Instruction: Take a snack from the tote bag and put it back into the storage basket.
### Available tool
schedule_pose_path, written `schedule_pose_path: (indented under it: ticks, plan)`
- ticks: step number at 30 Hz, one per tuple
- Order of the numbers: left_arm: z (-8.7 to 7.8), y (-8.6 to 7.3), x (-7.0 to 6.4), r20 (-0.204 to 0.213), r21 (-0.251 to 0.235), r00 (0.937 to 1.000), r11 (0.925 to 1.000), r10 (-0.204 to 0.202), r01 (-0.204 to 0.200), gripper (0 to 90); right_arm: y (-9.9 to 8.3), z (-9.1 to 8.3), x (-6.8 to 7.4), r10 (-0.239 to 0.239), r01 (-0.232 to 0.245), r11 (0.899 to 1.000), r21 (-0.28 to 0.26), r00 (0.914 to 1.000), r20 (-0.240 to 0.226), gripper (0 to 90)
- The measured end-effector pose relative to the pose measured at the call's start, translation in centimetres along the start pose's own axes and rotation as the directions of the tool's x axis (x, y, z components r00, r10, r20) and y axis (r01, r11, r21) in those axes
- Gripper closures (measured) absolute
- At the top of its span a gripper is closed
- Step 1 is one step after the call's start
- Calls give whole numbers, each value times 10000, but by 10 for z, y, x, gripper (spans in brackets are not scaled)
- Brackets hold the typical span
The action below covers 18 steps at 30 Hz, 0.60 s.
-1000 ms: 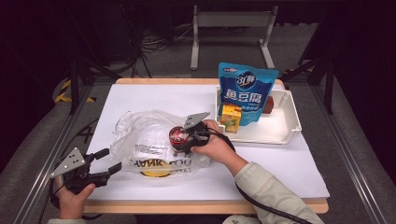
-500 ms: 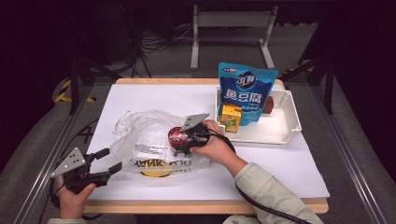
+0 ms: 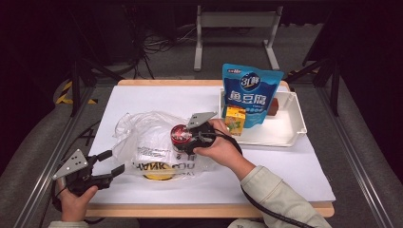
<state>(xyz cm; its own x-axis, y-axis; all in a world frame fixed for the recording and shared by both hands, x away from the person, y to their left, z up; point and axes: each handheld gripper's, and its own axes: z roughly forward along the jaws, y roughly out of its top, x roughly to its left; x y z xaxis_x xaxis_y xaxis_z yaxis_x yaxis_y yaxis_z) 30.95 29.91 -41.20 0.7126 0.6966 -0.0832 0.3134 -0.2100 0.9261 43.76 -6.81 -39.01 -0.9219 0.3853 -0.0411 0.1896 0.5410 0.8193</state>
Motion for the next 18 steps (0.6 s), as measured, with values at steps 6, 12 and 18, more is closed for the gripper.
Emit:
schedule_pose_path:
  ticks: [6,12,18]
  plan:
    - [3,1,0,65,1,10000,10000,-57,57,258,7,-13,2,11,-8,9999,-113,9998,211,256]
    - [7,3,1,149,8,9999,10000,63,-63,258,11,-24,4,106,-99,9998,-153,9989,455,256]
    - [10,5,3,242,16,9996,9999,151,-152,259,13,-36,5,228,-216,9996,-160,9962,845,256]
